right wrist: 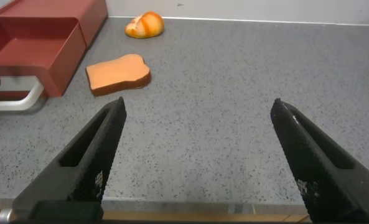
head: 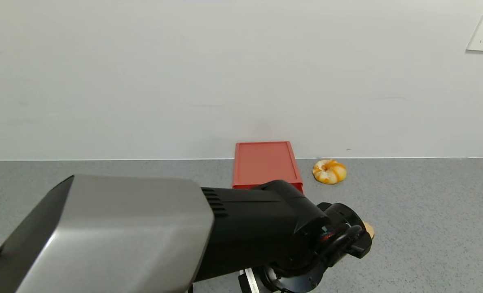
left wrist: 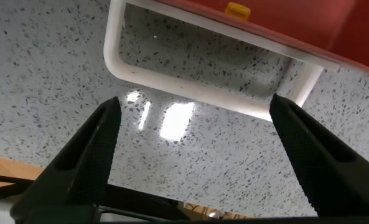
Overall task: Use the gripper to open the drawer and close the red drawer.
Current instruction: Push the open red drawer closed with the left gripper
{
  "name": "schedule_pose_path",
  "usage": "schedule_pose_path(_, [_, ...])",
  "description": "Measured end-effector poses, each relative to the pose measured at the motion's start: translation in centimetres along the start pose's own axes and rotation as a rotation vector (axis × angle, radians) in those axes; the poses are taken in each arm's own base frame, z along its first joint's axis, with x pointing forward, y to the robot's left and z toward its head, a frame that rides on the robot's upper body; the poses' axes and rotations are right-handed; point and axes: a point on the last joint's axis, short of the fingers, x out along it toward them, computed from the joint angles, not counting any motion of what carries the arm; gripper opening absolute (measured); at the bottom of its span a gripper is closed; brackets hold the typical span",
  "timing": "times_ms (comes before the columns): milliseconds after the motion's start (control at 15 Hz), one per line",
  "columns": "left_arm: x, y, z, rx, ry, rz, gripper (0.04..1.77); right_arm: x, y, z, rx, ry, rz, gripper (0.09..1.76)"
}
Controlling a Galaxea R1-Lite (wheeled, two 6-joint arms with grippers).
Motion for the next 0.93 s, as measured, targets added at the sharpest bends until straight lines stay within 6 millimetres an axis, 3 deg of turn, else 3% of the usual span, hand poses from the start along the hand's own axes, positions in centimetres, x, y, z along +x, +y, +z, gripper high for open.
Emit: schedule_pose_path(933, [0.54, -0.11, 0.31, -0.185, -0.016, -0.033, 1.72, 0.0, 0.0, 0.0, 0.0, 0.0, 0.0, 1.71])
